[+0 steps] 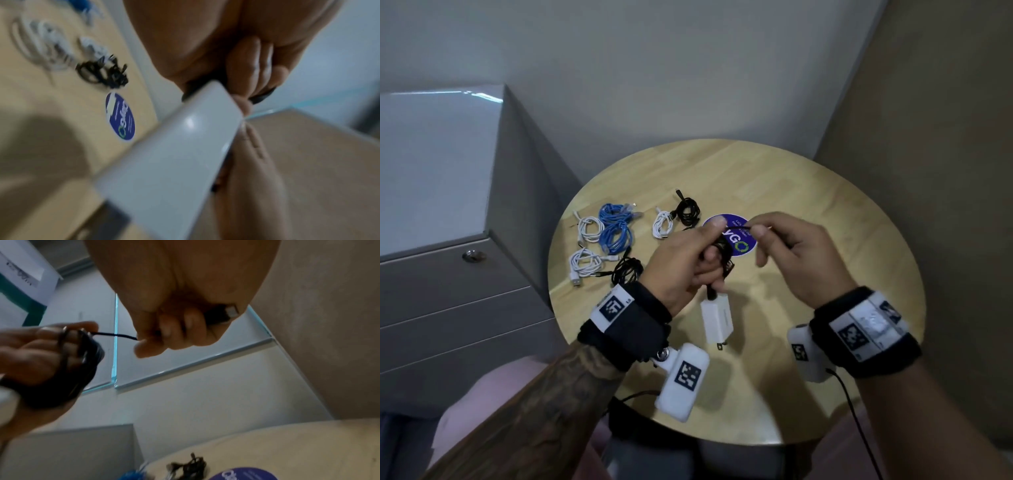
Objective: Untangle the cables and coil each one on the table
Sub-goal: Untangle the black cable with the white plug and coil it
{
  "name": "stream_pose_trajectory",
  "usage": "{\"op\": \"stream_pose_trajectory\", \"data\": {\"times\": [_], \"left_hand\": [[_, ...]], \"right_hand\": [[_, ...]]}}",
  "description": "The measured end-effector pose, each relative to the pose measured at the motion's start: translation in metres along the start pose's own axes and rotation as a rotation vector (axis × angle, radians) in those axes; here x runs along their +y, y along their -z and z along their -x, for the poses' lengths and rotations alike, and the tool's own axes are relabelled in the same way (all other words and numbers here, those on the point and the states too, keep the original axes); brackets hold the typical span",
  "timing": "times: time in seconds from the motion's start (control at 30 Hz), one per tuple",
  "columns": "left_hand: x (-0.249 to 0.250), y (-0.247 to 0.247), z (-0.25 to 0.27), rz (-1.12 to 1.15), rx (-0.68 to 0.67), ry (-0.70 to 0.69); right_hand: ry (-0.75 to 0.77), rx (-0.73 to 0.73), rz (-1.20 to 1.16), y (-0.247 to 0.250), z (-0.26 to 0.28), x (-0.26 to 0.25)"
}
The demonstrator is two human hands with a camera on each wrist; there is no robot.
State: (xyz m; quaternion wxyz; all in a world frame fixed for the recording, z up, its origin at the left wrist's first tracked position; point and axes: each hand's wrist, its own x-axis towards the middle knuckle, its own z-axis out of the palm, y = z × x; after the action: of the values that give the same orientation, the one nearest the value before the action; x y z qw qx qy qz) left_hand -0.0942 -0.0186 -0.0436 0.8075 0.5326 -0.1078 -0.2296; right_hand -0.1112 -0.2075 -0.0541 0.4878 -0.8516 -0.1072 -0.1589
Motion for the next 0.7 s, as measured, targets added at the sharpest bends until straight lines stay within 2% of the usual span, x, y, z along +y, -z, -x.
{"op": "stream_pose_trajectory", "data": {"times": [0.1,0.23,0.3,0.47,0.57,0.7], "left_hand": [[0.007,0.003,-0.002,0.236,0.034,0.031],[0.013,0.01,-0.002,0.409,0.025,0.075],[0.014,0.013,-0.001,0.405,0.015,0.088],[0.012,0.014,-0.001,0.396,-0.041,0.137],[0.013,0.017,0.0,0.373,-0.092,0.173],[0.019,0.017,-0.001,0.321,-0.072,0.175]], "right_hand": [[-0.052,-0.169,-0.073,-0.022,0.005,-0.002],[-0.07,-0.248,-0.217,-0.04,0.012,-0.011],[-0.104,-0.253,-0.335,-0.04,0.013,-0.017],[-0.131,-0.244,-0.403,-0.039,0.015,-0.028],[-0.143,-0.237,-0.352,-0.036,0.015,-0.024],[-0.111,-0.23,-0.284,-0.034,0.014,-0.022]]}}
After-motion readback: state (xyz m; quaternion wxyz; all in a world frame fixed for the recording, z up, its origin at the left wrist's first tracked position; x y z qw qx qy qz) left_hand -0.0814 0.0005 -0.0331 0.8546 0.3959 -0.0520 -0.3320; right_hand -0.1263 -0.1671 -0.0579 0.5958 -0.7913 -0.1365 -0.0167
